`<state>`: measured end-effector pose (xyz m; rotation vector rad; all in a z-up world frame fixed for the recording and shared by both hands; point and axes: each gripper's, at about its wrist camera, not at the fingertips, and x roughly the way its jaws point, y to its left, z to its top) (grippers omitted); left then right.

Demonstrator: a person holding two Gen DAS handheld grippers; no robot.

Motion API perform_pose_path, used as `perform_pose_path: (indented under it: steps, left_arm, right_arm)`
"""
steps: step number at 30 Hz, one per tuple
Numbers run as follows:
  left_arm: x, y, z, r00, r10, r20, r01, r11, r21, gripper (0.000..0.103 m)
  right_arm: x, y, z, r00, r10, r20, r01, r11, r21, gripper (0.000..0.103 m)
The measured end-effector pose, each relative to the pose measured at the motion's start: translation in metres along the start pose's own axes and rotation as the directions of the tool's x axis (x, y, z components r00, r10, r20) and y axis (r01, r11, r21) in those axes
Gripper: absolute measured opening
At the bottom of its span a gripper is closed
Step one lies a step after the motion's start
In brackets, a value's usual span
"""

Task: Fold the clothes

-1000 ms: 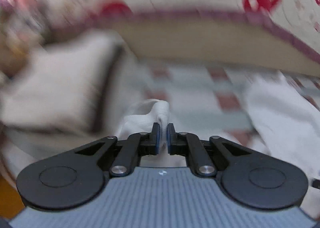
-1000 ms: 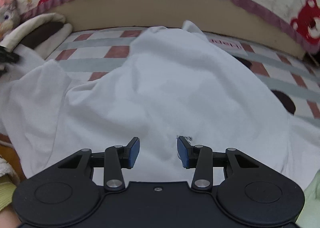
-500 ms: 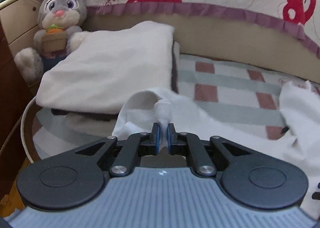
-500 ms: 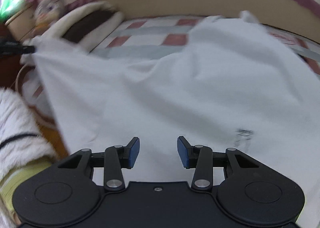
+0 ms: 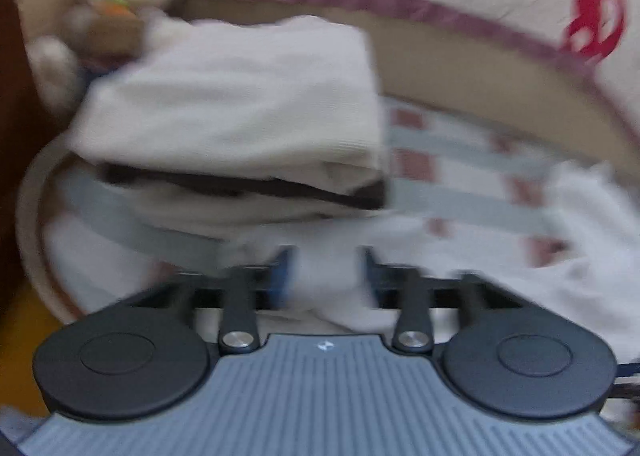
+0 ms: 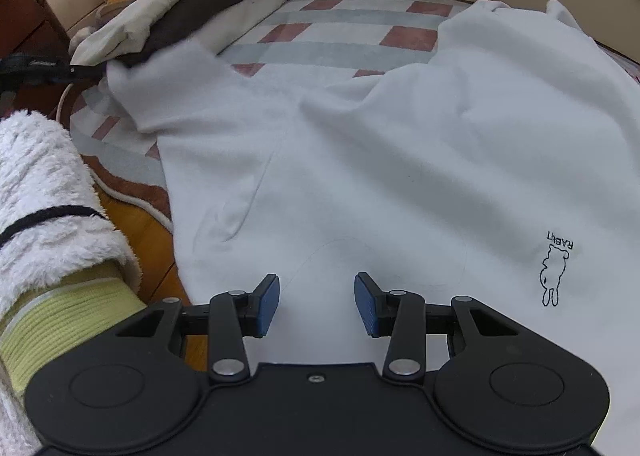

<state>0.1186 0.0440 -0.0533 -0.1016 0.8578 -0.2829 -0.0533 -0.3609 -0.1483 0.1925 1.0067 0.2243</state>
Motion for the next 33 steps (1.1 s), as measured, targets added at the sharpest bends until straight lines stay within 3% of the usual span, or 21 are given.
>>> perform_pose_path:
  steps: [4,7,10,13,16,19,21,24,25,26,27,28,30,33]
  left_arm:
    - [0.008,0.019,-0.009,0.998,-0.054,-0.024,0.053,0.998,-0.043,0.057]
    - [0.034,0.030,-0.013,0.994,-0.061,-0.088,0.051,0.992,-0.112,0.059]
    - [0.062,0.038,-0.019,0.984,-0.087,-0.156,0.060,0.983,-0.172,0.059]
    - [0.079,0.036,-0.021,0.982,-0.103,-0.160,0.074,0.982,-0.175,0.062]
    - [0.084,0.036,-0.015,0.988,-0.119,-0.103,0.096,0.975,-0.201,0.068]
    - [0.083,0.036,-0.015,0.991,-0.127,-0.051,0.113,0.970,-0.216,0.068]
    - [0.082,0.036,-0.015,0.991,-0.130,-0.018,0.122,0.967,-0.223,0.065]
    - [0.080,0.036,-0.016,0.991,-0.133,0.030,0.136,0.963,-0.233,0.005]
    - [0.079,0.036,-0.017,0.990,-0.134,0.046,0.141,0.961,-0.236,0.005]
    - [0.076,0.033,-0.017,0.990,-0.128,0.067,0.140,0.964,-0.225,0.005]
    - [0.065,0.026,-0.015,0.989,-0.109,0.097,0.126,0.975,-0.183,0.005]
    - [0.053,0.018,-0.014,0.986,-0.090,0.138,0.109,0.984,-0.139,0.005]
    - [0.022,0.002,-0.010,0.962,-0.078,0.263,0.091,0.995,-0.035,0.005]
    - [-0.017,-0.012,0.000,0.908,-0.099,0.407,0.078,0.995,0.067,0.005]
  right_arm:
    - [0.002,0.005,0.004,1.000,0.015,0.002,-0.015,1.000,-0.016,0.047]
    - [0.005,0.011,0.005,1.000,0.024,0.000,-0.024,0.999,-0.034,0.047]
    - [0.006,0.016,0.002,0.998,0.062,-0.011,-0.062,0.996,-0.059,0.047]
    - [0.008,0.027,-0.001,0.993,0.107,-0.046,-0.112,0.986,-0.125,0.047]
    - [0.010,0.038,-0.003,0.990,0.129,-0.064,-0.139,0.973,-0.185,0.048]
    - [0.012,0.048,-0.006,0.987,0.137,-0.083,-0.154,0.957,-0.244,0.056]
    - [0.014,0.058,-0.008,0.992,0.098,-0.081,-0.119,0.942,-0.315,0.058]
    - [0.024,0.070,-0.009,0.999,-0.005,-0.051,-0.017,0.905,-0.425,0.058]
    - [0.027,0.071,-0.008,0.999,-0.021,-0.035,0.003,0.892,-0.451,0.050]
    - [0.027,0.070,-0.008,1.000,0.000,-0.030,-0.014,0.887,-0.462,0.018]
    - [0.025,0.066,-0.006,0.999,0.036,-0.031,-0.046,0.894,-0.446,0.009]
    - [0.021,0.059,-0.004,0.997,0.071,-0.026,-0.075,0.911,-0.407,0.010]
    - [0.010,0.042,-0.002,0.991,0.136,0.008,-0.127,0.942,-0.312,0.009]
    - [0.000,0.028,-0.001,0.981,0.193,0.025,-0.182,0.955,-0.234,0.009]
